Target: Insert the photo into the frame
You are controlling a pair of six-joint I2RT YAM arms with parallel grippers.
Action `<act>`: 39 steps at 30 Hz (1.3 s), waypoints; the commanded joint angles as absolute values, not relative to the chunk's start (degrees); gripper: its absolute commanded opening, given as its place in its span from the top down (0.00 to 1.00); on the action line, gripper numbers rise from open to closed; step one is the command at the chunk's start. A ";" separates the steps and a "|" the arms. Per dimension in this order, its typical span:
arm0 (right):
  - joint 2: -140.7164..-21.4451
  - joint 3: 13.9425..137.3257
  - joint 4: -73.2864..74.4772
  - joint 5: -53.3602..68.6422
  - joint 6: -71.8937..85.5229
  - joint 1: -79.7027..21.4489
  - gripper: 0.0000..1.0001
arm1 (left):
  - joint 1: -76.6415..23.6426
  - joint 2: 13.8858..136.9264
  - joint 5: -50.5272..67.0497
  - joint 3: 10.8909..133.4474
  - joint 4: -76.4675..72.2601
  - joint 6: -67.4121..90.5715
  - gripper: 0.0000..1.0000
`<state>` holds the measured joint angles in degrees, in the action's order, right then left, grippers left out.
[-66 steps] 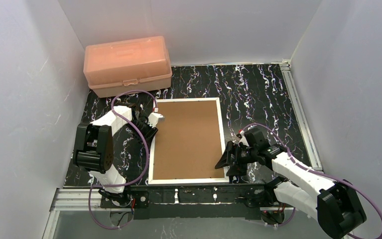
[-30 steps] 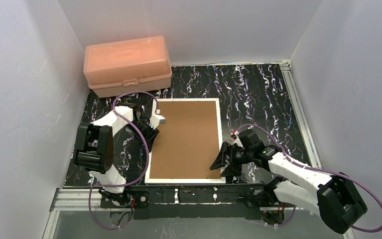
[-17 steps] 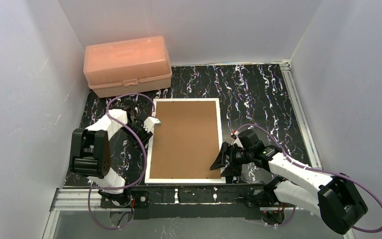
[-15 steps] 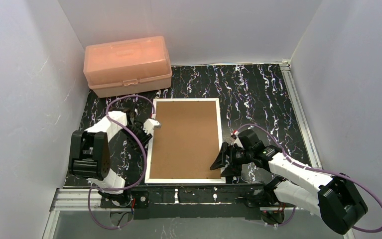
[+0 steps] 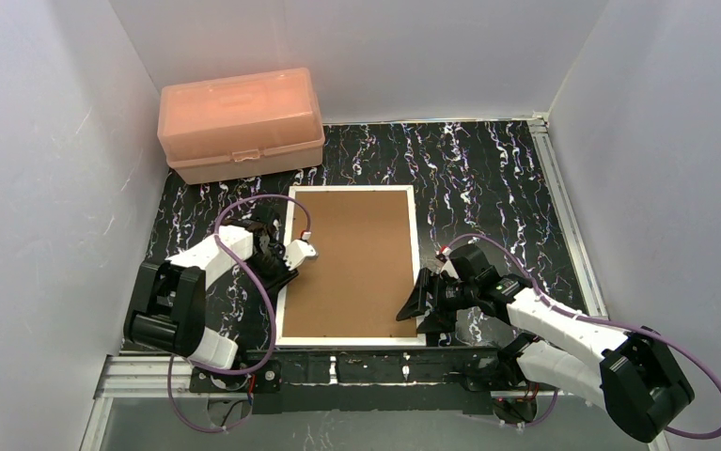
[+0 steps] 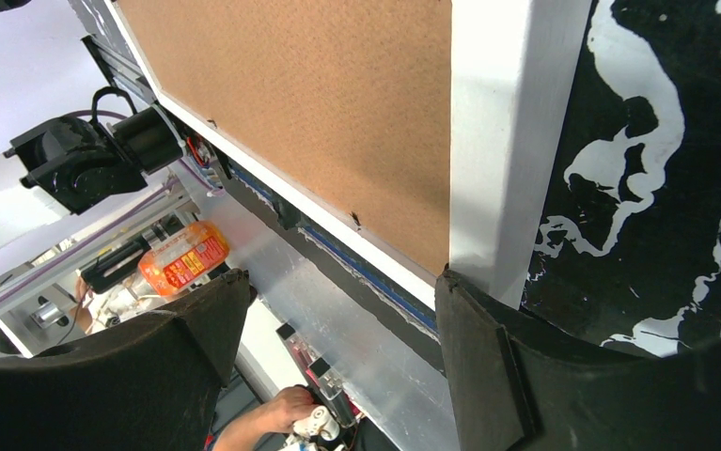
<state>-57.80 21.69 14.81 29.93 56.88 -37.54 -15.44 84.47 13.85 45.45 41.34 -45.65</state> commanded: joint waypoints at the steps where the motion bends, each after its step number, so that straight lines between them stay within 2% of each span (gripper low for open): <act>1: -59.51 19.79 17.75 21.55 55.02 -38.03 0.19 | -18.04 85.71 20.35 42.76 38.17 -42.70 0.70; 16: -64.17 19.57 12.68 20.67 56.32 -40.02 0.19 | -19.00 85.95 20.60 42.88 37.57 -41.71 0.70; 24: -61.44 23.99 14.10 20.88 55.96 -39.82 0.18 | -18.94 86.11 18.53 43.40 37.79 -42.14 0.70; 32: -64.63 39.10 22.02 26.22 44.93 -30.30 0.17 | -17.48 85.56 17.35 44.72 38.55 -42.57 0.71; 35: -66.09 40.71 23.50 28.28 40.97 -25.47 0.16 | -16.36 85.67 17.34 45.61 38.95 -42.76 0.72; 39: -69.98 42.22 22.07 27.63 37.90 -24.04 0.16 | -14.70 86.18 17.05 47.33 39.19 -42.85 0.72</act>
<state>-66.50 40.21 19.81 26.94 43.94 -24.84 -16.01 84.77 13.19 45.91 40.75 -42.59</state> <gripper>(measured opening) 0.832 0.286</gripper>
